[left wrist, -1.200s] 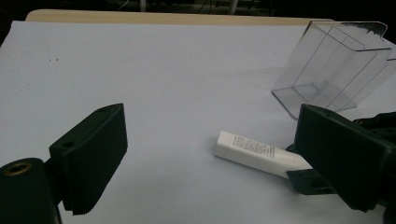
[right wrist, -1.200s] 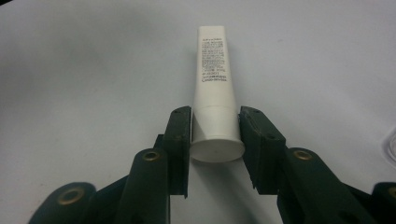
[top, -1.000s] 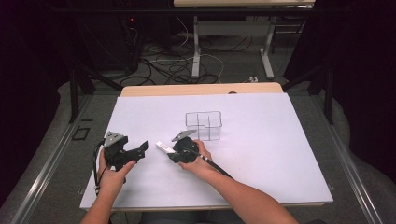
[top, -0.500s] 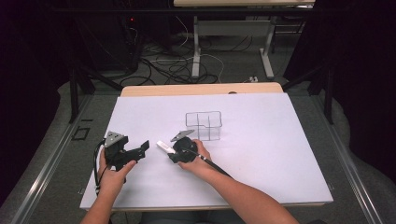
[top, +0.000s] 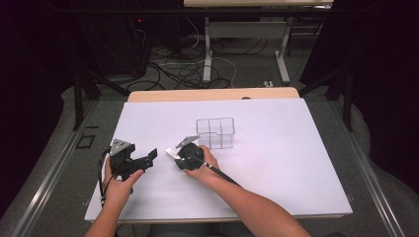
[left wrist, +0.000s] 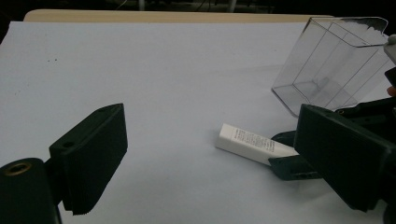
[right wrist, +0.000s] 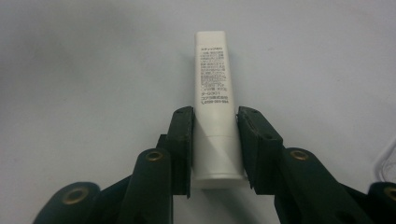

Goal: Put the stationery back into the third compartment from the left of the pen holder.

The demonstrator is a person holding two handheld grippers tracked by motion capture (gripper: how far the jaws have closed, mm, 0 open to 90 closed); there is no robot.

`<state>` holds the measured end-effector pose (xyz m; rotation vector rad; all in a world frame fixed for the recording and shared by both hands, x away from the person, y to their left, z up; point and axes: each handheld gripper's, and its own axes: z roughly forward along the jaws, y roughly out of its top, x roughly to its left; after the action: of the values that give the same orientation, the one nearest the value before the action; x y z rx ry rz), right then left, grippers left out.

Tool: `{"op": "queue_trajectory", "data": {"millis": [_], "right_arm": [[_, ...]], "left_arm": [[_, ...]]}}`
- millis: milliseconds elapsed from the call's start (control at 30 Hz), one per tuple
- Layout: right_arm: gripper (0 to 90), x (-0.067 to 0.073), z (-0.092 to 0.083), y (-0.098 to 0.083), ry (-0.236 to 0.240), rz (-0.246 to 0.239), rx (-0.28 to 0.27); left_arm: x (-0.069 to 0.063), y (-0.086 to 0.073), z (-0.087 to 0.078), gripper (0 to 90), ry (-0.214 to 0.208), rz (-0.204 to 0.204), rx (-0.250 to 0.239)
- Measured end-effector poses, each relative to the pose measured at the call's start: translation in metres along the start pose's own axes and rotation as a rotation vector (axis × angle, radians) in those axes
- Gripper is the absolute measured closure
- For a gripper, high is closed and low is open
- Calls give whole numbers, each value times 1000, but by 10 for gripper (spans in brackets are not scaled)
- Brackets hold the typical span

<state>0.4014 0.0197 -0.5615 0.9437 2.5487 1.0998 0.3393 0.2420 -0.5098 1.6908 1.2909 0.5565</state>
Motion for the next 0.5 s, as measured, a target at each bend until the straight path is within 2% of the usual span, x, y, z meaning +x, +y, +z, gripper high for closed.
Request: {"op": "queue_trajectory", "data": {"millis": [133,267,300,333,500], "right_arm": [[671,1,-2,0,11,7,10],[671,1,-8,1,30,-14,9],[671,2,-10,1,35,-4,15],[672,1,-12,1,35,-21,12],[672,-3,-24,-2,46,-40,6]], "left_arm": [[0,0,0,97,1,3,2],[0,0,0,97,2,5,2],[0,0,0,97,3,5,2],[0,0,0,97,3,5,3],[-1,0,0,97,1,9,4]]}}
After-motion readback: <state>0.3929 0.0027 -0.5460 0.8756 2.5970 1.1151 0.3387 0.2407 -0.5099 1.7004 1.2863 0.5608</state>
